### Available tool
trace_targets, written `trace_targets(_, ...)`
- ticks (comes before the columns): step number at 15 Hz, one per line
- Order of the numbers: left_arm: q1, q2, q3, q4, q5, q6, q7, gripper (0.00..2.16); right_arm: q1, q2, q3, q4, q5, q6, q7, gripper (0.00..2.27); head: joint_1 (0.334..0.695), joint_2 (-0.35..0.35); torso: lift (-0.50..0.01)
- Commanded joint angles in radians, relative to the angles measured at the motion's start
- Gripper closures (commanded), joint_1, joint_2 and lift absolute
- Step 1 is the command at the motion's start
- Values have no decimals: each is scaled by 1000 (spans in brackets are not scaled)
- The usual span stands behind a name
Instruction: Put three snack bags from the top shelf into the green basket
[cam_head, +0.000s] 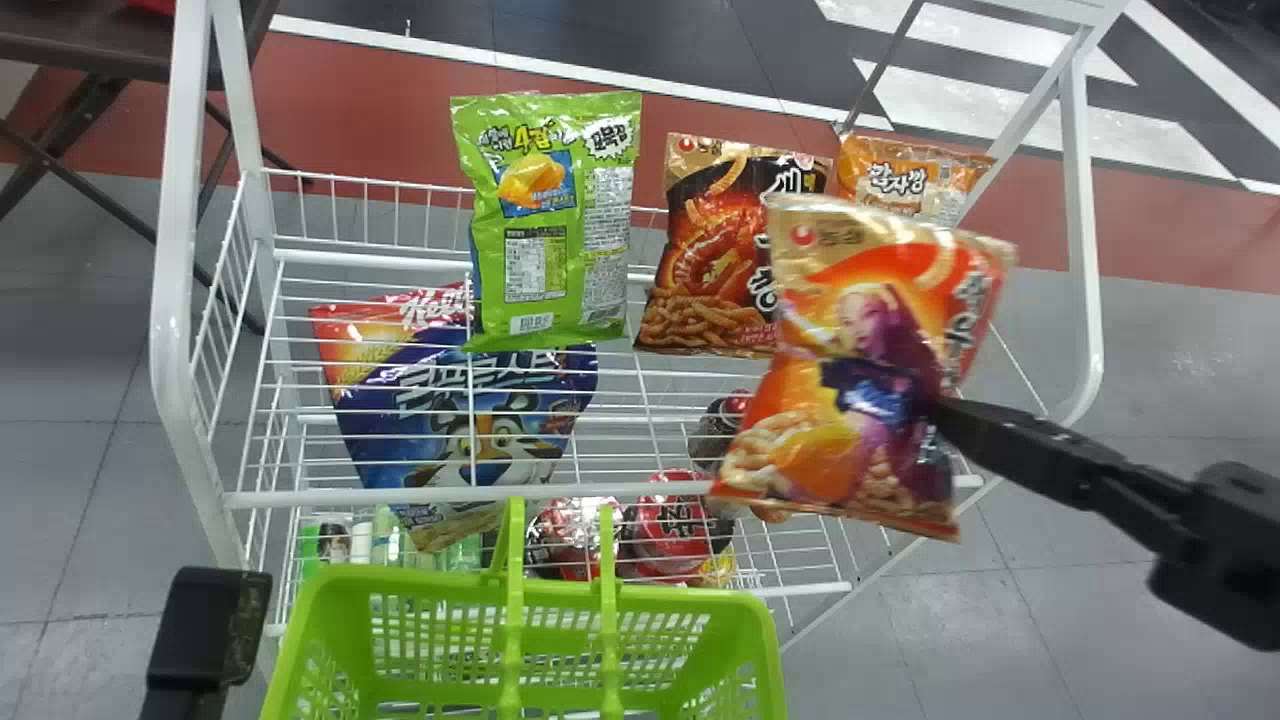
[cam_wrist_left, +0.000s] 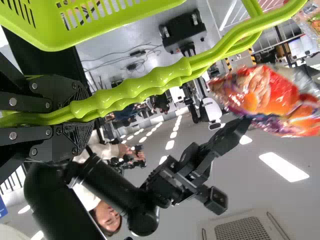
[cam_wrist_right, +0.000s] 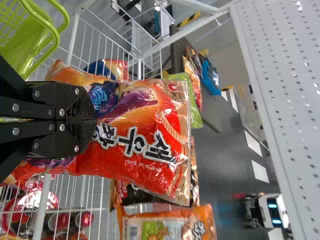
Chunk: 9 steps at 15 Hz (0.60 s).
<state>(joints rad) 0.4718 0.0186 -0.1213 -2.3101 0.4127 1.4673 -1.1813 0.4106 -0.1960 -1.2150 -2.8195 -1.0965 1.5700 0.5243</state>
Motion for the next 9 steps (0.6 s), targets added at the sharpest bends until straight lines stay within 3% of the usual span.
trace_targets(1, -2, -2, 2, 9, -2, -32, 2, 1396, 37, -3, -52, 0, -22, 2, 28, 2250, 695, -350, -45)
trace_targets(4, -2, -5, 6, 11, -5, -57, 0, 1396, 83, 1, 6, 0, -28, 2, 19, 2250, 695, -350, -45)
trace_targets(9, -2, -20, 23, 9, -11, -66, -3, 1396, 175, 18, 218, 0, 18, 2, -35, 2250, 695, -350, -45)
